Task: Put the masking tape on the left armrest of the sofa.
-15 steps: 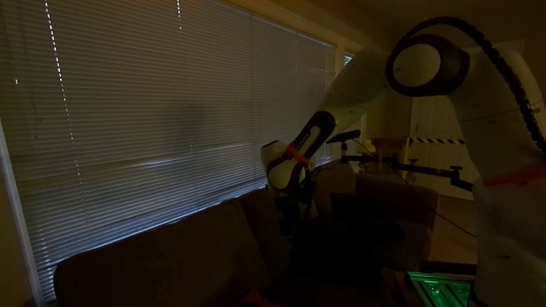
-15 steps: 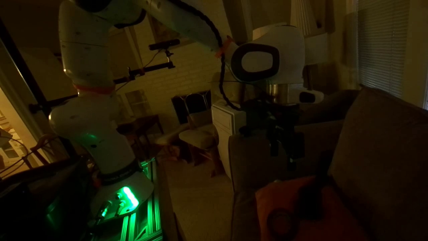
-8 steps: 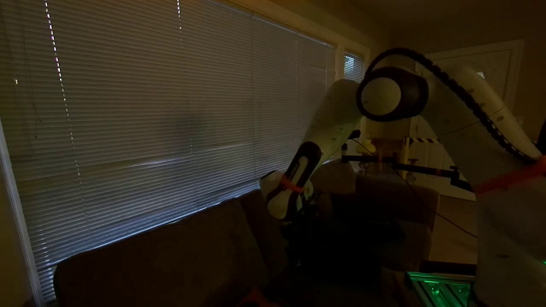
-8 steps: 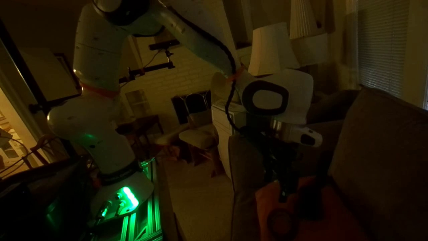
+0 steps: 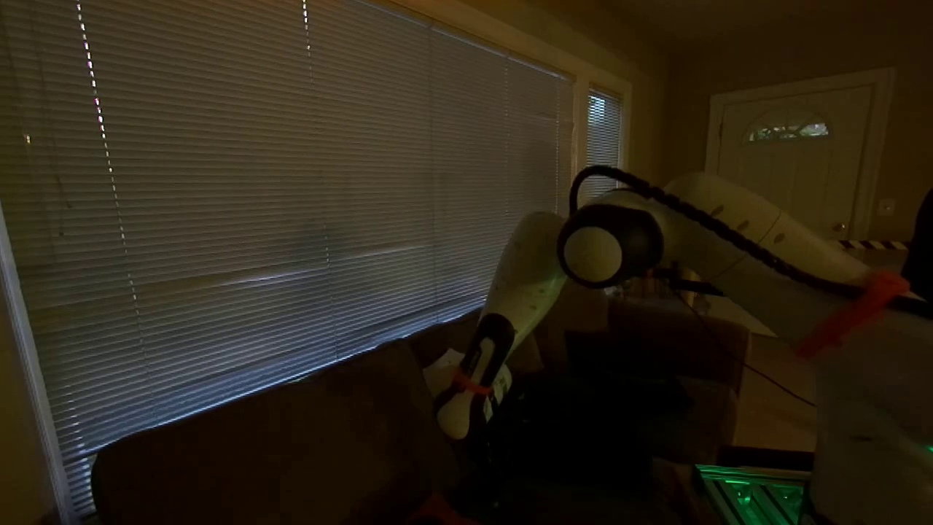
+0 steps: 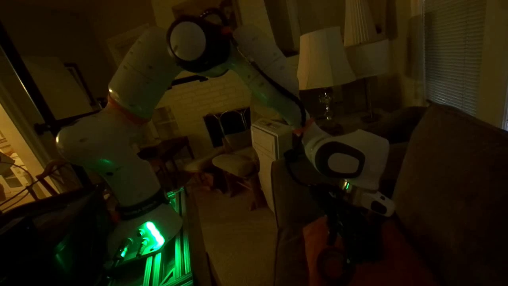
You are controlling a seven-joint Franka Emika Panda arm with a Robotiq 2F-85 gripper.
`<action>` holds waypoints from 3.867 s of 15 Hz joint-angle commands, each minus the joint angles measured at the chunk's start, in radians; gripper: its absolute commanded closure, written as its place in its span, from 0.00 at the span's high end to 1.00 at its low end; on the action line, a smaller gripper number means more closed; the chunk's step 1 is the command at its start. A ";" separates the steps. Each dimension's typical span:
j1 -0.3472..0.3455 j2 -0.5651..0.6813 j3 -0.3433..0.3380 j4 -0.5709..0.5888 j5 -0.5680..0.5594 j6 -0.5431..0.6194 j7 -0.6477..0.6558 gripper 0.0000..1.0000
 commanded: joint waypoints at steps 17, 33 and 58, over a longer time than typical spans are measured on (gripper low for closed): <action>0.072 0.365 -0.032 0.343 -0.010 -0.034 0.131 1.00; 0.088 0.384 -0.017 0.355 -0.011 -0.062 0.120 0.00; 0.068 0.293 -0.007 0.326 -0.129 -0.279 -0.126 1.00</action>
